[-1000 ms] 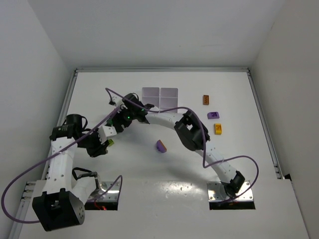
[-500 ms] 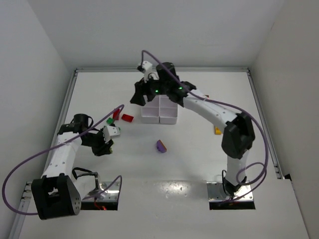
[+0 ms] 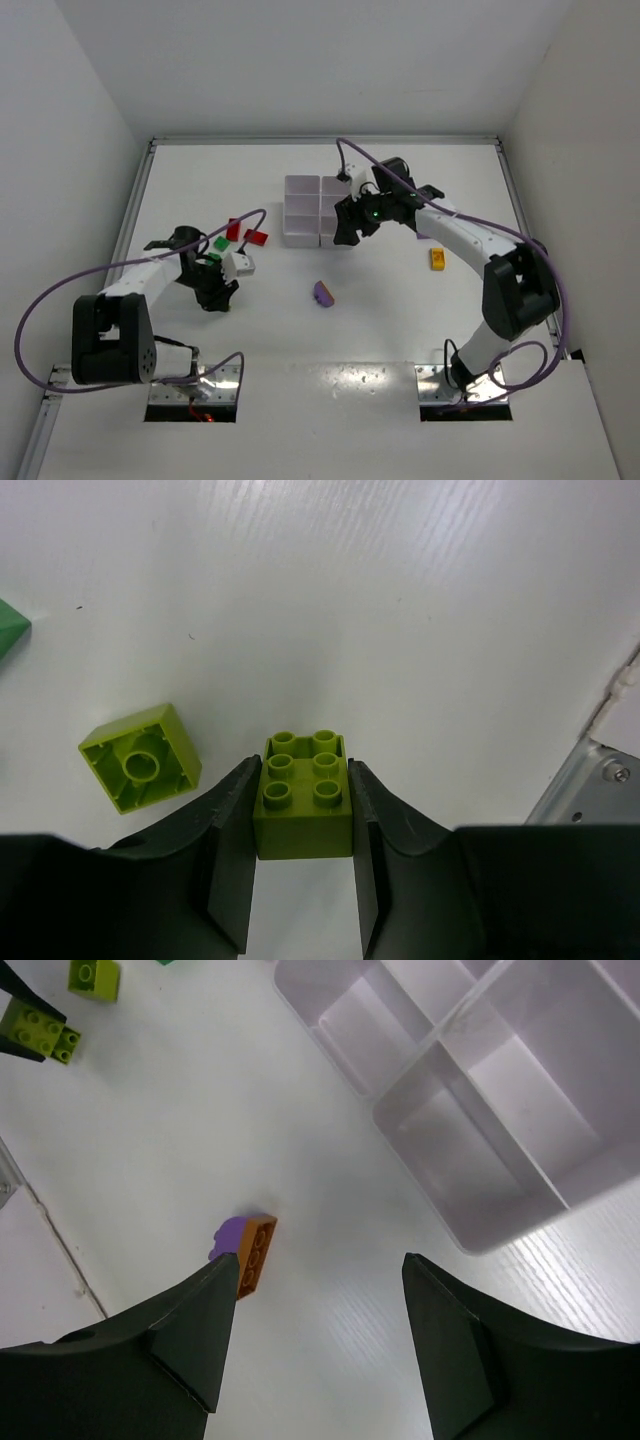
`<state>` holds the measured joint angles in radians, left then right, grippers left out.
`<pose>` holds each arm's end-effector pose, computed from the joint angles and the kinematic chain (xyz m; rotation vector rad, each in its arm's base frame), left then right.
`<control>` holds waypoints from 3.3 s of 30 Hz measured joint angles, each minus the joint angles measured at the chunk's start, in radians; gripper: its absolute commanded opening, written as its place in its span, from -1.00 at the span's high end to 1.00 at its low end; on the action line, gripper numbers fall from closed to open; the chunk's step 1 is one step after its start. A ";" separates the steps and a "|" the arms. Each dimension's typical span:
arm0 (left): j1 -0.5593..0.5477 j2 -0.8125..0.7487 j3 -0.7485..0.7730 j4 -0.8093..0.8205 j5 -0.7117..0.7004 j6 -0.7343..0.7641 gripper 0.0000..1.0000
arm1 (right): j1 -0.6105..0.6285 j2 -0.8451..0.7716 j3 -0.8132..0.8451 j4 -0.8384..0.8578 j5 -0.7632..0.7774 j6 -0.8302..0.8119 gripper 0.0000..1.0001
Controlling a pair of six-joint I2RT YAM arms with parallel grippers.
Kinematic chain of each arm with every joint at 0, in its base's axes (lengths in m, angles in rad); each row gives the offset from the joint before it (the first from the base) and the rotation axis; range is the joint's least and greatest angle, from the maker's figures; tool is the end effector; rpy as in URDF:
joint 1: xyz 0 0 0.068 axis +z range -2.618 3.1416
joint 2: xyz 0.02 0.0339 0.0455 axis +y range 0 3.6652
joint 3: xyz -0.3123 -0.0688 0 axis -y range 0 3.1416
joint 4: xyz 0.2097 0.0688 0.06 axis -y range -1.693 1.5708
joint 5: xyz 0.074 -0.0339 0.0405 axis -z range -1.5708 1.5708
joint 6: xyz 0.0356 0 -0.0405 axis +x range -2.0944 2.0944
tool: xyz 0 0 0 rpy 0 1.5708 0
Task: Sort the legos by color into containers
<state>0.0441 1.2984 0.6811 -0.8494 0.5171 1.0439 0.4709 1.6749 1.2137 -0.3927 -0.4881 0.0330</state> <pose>0.1532 -0.0109 0.2375 1.3442 2.3826 -0.5452 0.2921 0.1674 0.3050 -0.7536 2.3369 0.8179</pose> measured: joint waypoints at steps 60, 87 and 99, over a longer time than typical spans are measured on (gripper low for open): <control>0.015 -0.675 0.028 0.323 -0.022 -0.585 -0.60 | 0.363 0.118 -0.244 0.116 0.338 0.302 -0.13; 0.016 -0.407 0.231 0.288 0.246 -0.932 -0.64 | 0.293 -0.101 -0.255 0.205 0.278 0.046 1.00; -0.077 -0.273 0.204 0.487 0.412 -1.309 -0.69 | 0.351 -0.117 -0.132 0.380 0.356 0.022 1.00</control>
<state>-0.0330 1.0256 0.8852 -0.3626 0.9287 -0.2653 0.8219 1.5578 1.0821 -0.0128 -0.1322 0.0547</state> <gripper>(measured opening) 0.844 0.336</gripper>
